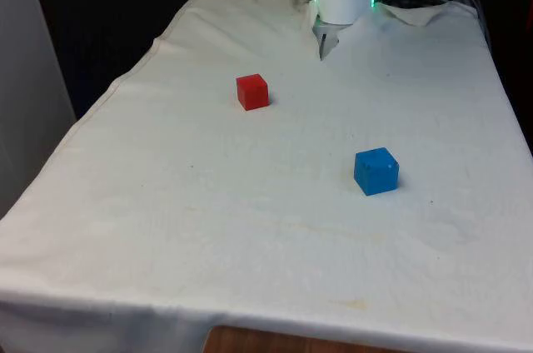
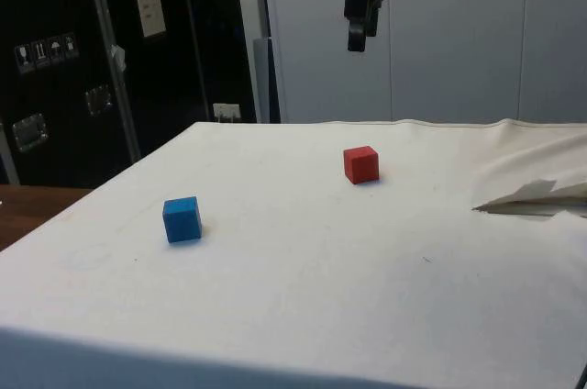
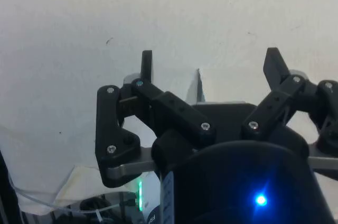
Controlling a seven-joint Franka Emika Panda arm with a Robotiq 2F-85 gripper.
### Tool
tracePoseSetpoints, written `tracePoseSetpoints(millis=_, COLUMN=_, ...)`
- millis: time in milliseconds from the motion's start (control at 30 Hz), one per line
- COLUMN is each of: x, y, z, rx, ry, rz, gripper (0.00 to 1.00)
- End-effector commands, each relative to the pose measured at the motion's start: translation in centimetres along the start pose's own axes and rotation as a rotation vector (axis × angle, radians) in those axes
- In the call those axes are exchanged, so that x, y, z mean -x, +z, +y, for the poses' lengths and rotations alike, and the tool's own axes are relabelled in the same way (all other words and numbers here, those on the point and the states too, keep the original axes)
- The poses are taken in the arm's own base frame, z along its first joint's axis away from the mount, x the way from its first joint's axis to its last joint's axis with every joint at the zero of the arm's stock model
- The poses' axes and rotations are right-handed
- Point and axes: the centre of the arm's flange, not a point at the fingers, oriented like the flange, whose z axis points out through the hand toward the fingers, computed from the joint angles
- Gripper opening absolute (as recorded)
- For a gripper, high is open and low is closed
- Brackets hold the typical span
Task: Stack the two cubes.
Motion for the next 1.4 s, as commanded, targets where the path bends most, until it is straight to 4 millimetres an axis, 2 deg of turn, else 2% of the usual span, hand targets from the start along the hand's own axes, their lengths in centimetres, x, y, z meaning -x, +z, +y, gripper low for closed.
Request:
tracePoseSetpoints(millis=0, x=0.1, y=0.0, z=0.3, rx=-0.001, ry=-0.002, rz=-0.001, gripper=1.0)
tracePoseSetpoints(millis=200, x=0.8, y=-0.1, z=2.3, rx=0.001, ry=-0.012, rz=-0.009, gripper=1.0)
tracePoseSetpoints(millis=533, x=1.4, y=0.3, z=4.3, rx=-0.001, ry=-0.045, rz=-0.016, gripper=1.0)
tracePoseSetpoints(millis=1367, x=1.0, y=1.8, z=5.1, rx=-0.023, ry=-0.233, rz=-0.046, gripper=1.0)
